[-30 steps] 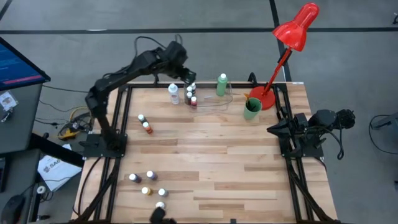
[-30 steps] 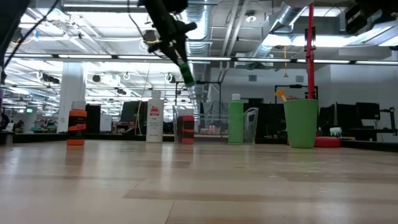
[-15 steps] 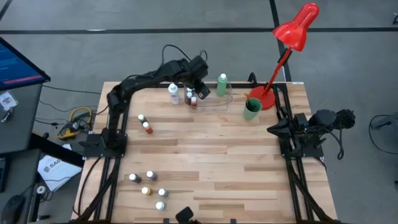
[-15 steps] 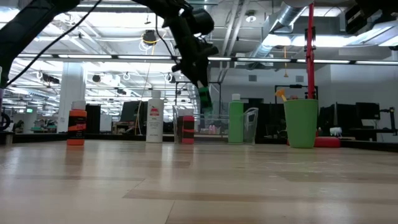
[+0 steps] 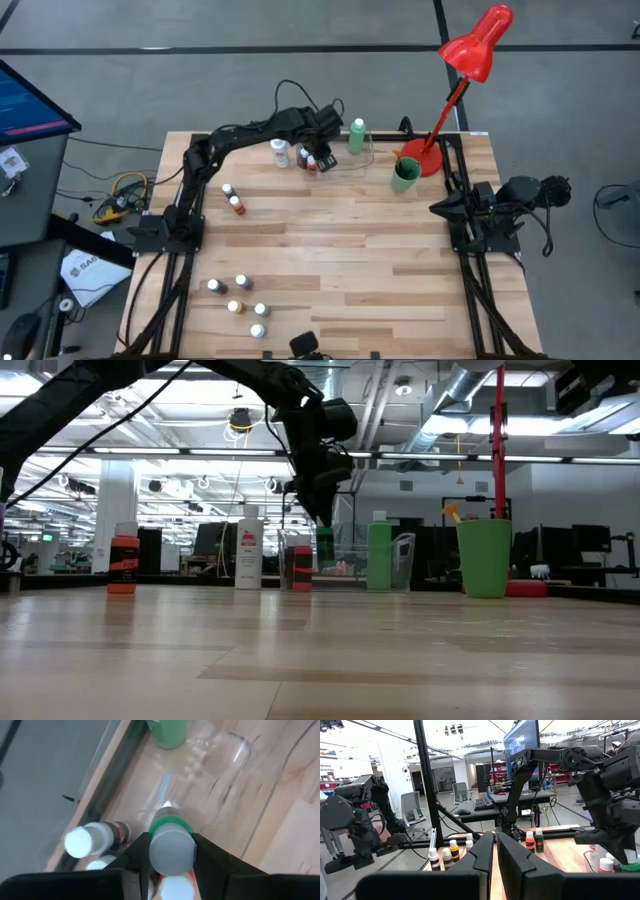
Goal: Pick & Place Paint Supplies
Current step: Put the small green paint bottle into the transparent bin
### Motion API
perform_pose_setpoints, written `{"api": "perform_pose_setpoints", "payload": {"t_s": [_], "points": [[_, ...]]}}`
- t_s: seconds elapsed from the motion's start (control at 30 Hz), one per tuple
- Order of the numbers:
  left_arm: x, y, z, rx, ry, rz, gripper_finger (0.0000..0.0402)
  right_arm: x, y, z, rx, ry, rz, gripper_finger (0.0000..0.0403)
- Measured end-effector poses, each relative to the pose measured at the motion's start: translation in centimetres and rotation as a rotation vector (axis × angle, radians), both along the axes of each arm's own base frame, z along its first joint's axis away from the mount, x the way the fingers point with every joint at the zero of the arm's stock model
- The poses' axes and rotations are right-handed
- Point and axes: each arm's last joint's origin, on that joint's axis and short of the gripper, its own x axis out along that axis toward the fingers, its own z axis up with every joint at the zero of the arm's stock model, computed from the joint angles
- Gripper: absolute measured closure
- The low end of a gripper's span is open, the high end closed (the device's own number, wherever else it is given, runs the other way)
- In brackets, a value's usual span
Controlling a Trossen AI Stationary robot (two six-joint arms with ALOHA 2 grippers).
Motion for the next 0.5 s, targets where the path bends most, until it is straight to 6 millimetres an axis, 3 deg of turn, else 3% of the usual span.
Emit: {"api": "perform_pose_setpoints", "payload": {"t_s": [0.5], "points": [[-0.9,1.6,-0.8,-0.026,0.054,-0.080,0.0304,0.0,0.0,0.0,0.000,0.000,0.000,0.0381]]}}
